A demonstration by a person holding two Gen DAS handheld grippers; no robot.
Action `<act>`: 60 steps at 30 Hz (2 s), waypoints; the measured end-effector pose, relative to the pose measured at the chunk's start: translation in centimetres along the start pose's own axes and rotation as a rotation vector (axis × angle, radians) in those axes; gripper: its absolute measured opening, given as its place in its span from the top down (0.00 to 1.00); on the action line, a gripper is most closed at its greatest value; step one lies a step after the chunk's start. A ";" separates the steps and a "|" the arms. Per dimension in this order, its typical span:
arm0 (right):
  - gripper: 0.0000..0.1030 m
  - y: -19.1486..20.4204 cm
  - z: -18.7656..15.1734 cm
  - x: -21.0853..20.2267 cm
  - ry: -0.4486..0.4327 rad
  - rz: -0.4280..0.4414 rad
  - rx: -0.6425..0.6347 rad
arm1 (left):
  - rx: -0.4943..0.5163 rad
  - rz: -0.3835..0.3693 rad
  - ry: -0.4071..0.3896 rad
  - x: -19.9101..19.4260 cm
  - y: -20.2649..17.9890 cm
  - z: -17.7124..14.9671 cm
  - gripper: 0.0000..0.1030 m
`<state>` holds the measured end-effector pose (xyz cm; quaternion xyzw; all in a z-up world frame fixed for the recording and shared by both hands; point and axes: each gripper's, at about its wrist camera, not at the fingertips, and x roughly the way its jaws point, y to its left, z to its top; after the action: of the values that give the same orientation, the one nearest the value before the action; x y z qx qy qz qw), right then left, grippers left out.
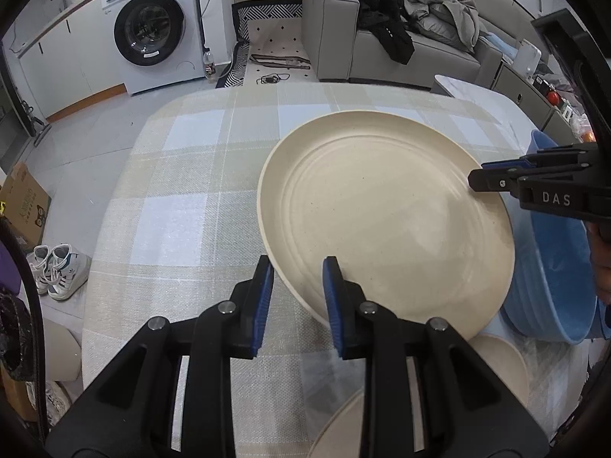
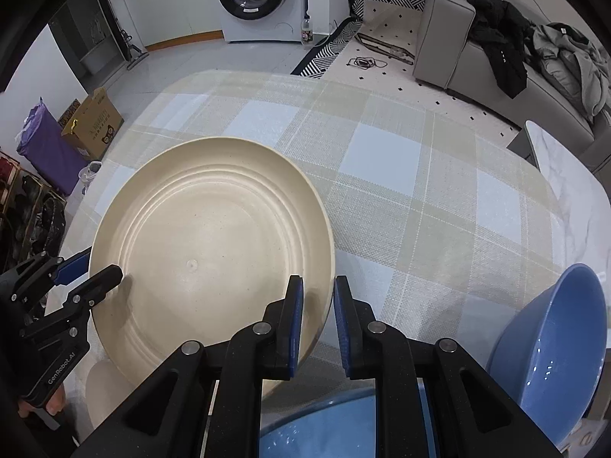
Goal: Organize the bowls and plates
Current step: 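Lift and carry the held cream plate toward the plate stack beside the blue bowls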
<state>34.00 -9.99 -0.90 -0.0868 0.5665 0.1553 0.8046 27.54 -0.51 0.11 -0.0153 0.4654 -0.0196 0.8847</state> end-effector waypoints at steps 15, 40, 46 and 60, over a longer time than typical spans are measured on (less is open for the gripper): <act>0.84 1.4 -1.6 -4.8 -0.087 0.008 -0.017 | 0.001 0.020 -0.076 -6.7 -0.7 -1.6 0.77; 0.84 4.0 -7.3 -11.1 -0.205 0.009 -0.019 | 0.039 0.034 -0.160 -17.2 -2.8 -7.5 0.77; 0.84 4.7 -8.7 -11.9 -0.220 0.016 -0.017 | 0.045 0.038 -0.173 -19.3 -3.1 -8.8 0.77; 0.84 5.9 -12.9 -13.7 -0.274 0.032 0.010 | 0.055 0.024 -0.200 -22.8 -3.8 -12.2 0.77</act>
<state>16.28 -10.61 7.77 -0.0516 0.4535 0.1759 0.8722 4.53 -3.26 12.12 0.0126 0.3743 -0.0202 0.9270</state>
